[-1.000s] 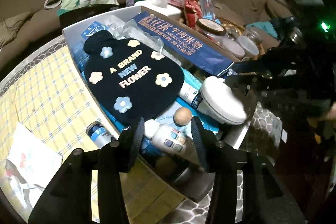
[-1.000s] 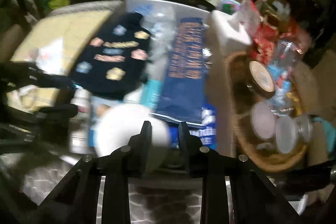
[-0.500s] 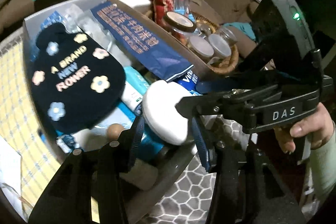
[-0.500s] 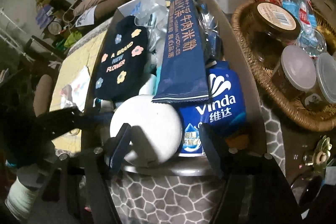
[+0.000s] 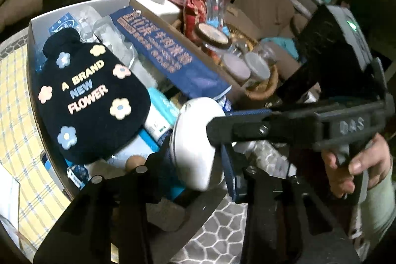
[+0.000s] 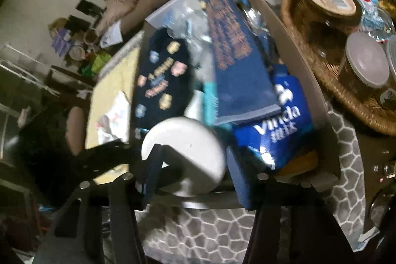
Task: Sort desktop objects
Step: 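Lower the white round container into the box and open the right gripper, then withdraw both grippers from the box, then move the right gripper over the dark blue bottle beside the tote bag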
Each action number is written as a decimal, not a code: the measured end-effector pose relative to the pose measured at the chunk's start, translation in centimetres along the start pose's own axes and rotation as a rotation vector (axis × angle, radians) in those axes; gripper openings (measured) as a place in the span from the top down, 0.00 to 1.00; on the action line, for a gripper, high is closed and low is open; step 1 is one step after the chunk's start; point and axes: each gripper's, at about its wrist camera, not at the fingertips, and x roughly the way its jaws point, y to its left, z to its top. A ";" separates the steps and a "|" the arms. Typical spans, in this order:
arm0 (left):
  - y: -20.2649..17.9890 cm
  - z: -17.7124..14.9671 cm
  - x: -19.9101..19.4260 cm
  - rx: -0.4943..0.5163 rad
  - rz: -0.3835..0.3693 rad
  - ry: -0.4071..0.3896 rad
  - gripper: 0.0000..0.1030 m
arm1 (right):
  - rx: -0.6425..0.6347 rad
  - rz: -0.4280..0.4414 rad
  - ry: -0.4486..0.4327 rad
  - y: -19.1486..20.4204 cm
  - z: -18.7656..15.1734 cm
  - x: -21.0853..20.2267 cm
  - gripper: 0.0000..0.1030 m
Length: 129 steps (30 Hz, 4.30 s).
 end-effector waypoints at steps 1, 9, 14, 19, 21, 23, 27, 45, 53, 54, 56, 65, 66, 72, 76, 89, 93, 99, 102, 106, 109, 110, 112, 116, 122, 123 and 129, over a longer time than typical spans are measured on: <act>0.0 0.3 -0.1 0.001 0.001 -0.005 0.65 | -0.012 -0.010 -0.009 0.4 0.2 -0.2 0.47; 1.6 4.4 0.3 -0.044 0.023 -0.042 0.73 | 0.010 -0.036 -0.083 1.7 4.2 -0.3 0.64; 2.6 9.0 2.5 -0.037 0.094 -0.039 0.73 | -0.048 -0.079 -0.084 4.4 9.0 1.4 0.70; 5.3 11.4 3.1 -0.051 0.195 -0.040 0.74 | -0.045 -0.149 -0.139 3.1 11.1 1.3 0.70; 5.8 11.0 2.5 -0.025 0.227 -0.040 0.74 | -0.076 -0.179 -0.131 2.5 11.0 1.6 0.69; 6.4 10.1 1.7 -0.027 0.202 -0.041 0.74 | -0.101 -0.199 -0.127 2.2 10.4 1.8 0.68; 5.8 8.0 1.4 -0.007 0.122 -0.012 0.74 | -0.178 -0.247 -0.110 2.0 7.8 2.5 0.66; 5.9 7.9 3.1 -0.099 0.161 -0.044 0.66 | -0.098 -0.252 -0.124 -1.6 5.2 1.5 0.58; 5.0 7.0 4.0 -0.077 0.152 0.050 0.64 | -0.047 -0.215 -0.074 -3.4 5.8 2.9 0.56; 4.6 7.1 4.2 -0.063 0.165 0.054 0.64 | -0.046 -0.193 -0.072 -3.5 5.9 3.1 0.73; 4.0 7.3 4.6 -0.048 0.190 0.049 0.64 | -0.041 -0.157 -0.075 -3.6 6.3 3.4 0.89; 4.9 7.8 7.0 -0.153 0.136 -0.034 0.59 | -0.207 -0.387 -0.137 -1.7 11.2 2.6 0.94; 4.8 8.0 7.3 -0.142 0.143 -0.036 0.59 | -0.224 -0.420 -0.136 -1.7 11.6 2.7 0.94; 5.5 8.2 5.0 -0.136 0.148 -0.045 0.59 | -0.176 -0.392 -0.122 -3.2 10.6 2.2 0.89; 5.4 7.1 3.3 -0.043 0.221 -0.038 0.54 | -0.192 -0.368 -0.155 -3.0 8.7 1.5 0.84; 3.4 5.5 -1.8 -0.032 0.281 -0.044 0.46 | -0.309 -0.398 -0.185 3.8 3.4 1.3 0.64; 3.5 3.6 -3.9 -0.059 0.297 -0.044 0.42 | -0.322 -0.410 -0.199 5.1 1.7 1.1 0.56; 3.6 0.0 -7.2 -0.107 0.305 -0.056 0.36 | -0.358 -0.436 -0.223 7.6 -0.6 0.4 0.52; 3.5 -1.5 -8.9 -0.126 0.319 -0.072 0.25 | -0.358 -0.426 -0.232 8.7 -1.6 -0.1 0.47; 3.6 -3.4 -11.3 -0.154 0.326 -0.097 0.00 | -0.360 -0.416 -0.249 10.0 -3.3 -0.4 0.23; 3.8 -4.7 -12.6 -0.174 0.326 -0.105 0.00 | -0.354 -0.403 -0.249 10.8 -4.5 -0.3 0.14; 3.8 -5.3 -13.2 -0.180 0.332 -0.110 0.00 | -0.355 -0.407 -0.244 11.0 -4.9 -0.1 0.13; 3.8 -6.1 -14.0 -0.187 0.342 -0.118 0.00 | -0.357 -0.411 -0.233 11.4 -5.6 0.1 0.08; 4.0 -7.9 -16.2 -0.186 0.369 -0.127 0.00 | -0.355 -0.396 -0.236 12.8 -7.1 0.1 0.00; 5.9 -10.9 -21.4 -0.216 0.409 -0.176 0.00 | -0.346 -0.353 -0.237 14.9 -8.4 -0.4 0.00; 6.6 -11.5 -22.5 -0.229 0.419 -0.183 0.00 | -0.351 -0.346 -0.243 15.5 -8.6 -0.5 0.00; 11.8 -15.9 -26.9 -0.319 0.487 -0.190 0.00 | -0.411 -0.305 -0.245 20.1 -9.6 0.9 0.00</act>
